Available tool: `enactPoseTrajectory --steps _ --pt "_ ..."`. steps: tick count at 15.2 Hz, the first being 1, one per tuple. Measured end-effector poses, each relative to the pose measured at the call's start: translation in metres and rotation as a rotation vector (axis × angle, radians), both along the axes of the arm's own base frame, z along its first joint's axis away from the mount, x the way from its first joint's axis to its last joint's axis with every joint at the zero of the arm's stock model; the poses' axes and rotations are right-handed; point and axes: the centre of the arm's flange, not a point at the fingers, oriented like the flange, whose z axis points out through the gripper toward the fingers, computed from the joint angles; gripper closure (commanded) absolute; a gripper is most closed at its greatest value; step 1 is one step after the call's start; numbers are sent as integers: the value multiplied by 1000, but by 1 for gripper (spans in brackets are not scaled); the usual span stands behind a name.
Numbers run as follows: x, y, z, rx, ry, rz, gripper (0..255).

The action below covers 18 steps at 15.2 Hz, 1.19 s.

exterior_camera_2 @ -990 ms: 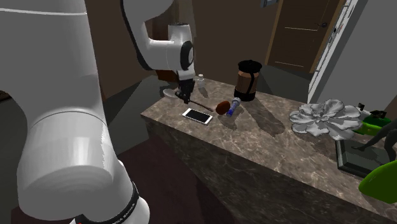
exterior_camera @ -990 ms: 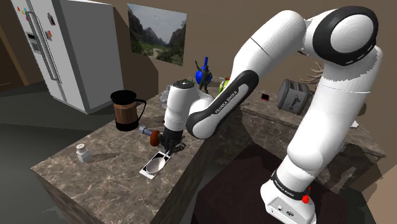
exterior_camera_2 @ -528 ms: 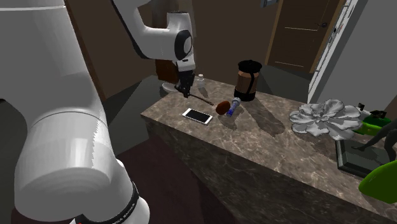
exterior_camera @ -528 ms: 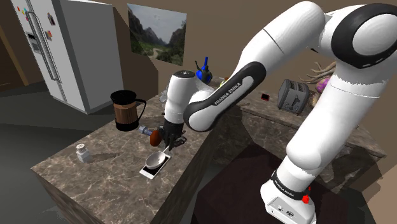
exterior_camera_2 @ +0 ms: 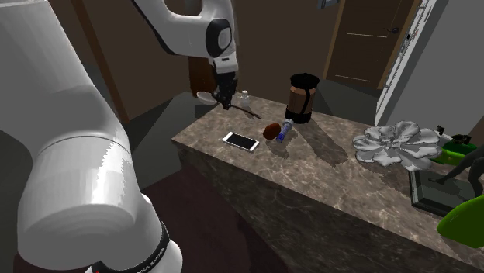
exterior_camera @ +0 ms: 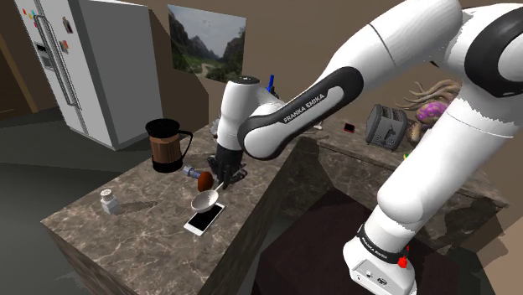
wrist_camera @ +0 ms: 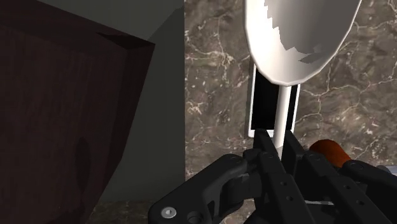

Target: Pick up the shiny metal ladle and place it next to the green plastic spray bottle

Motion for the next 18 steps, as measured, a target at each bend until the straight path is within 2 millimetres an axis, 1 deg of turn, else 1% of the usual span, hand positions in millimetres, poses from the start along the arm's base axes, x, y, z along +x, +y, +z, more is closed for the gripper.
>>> enactPoseTrajectory --steps 18 --pt "0 1 97 1 0 0 255"
